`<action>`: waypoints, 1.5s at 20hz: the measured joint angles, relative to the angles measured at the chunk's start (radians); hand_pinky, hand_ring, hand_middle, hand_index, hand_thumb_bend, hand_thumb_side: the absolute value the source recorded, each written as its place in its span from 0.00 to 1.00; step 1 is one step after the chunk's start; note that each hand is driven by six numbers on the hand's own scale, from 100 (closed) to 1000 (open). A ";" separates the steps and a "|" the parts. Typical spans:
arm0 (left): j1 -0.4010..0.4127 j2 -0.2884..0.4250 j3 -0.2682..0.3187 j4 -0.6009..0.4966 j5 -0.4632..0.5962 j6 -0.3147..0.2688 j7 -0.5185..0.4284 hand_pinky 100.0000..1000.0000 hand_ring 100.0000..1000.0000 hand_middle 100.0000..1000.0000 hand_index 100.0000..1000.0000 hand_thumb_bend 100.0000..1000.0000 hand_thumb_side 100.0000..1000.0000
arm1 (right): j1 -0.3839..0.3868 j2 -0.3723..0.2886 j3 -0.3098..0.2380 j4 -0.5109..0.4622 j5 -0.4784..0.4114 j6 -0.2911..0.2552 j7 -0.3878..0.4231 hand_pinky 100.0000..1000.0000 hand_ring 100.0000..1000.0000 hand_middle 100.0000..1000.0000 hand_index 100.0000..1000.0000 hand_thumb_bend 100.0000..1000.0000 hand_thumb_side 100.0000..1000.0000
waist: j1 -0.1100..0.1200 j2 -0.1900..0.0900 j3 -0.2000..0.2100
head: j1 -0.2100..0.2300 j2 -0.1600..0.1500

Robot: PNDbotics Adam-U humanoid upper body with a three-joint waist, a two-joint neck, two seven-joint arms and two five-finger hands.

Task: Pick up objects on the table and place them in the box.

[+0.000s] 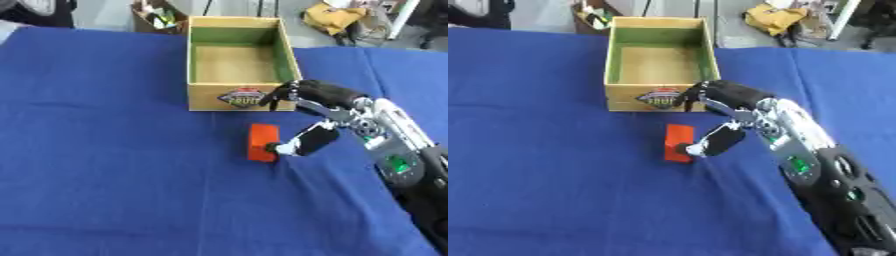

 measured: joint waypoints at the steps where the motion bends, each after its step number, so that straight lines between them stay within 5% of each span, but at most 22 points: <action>1: 0.000 0.000 0.000 0.000 0.000 0.000 0.000 0.00 0.06 0.09 0.37 0.00 0.97 | 0.000 0.003 0.001 0.004 0.001 0.000 0.003 0.79 0.80 0.62 0.85 0.38 0.38 | 0.000 0.000 0.001 | 0.000 0.000; 19: 0.000 0.000 0.000 0.000 -0.005 0.002 0.002 0.00 0.06 0.09 0.37 0.00 0.98 | 0.008 0.044 0.007 0.068 0.062 -0.001 0.020 0.78 0.80 0.59 0.85 0.26 0.38 | 0.002 0.005 0.000 | -0.005 0.000; 30: 0.000 -0.001 0.000 0.000 -0.018 0.001 0.002 0.00 0.05 0.08 0.37 0.00 0.98 | 0.009 0.044 0.013 0.089 0.069 -0.017 0.031 0.77 0.79 0.55 0.83 0.29 0.35 | 0.003 0.015 0.005 | -0.008 -0.001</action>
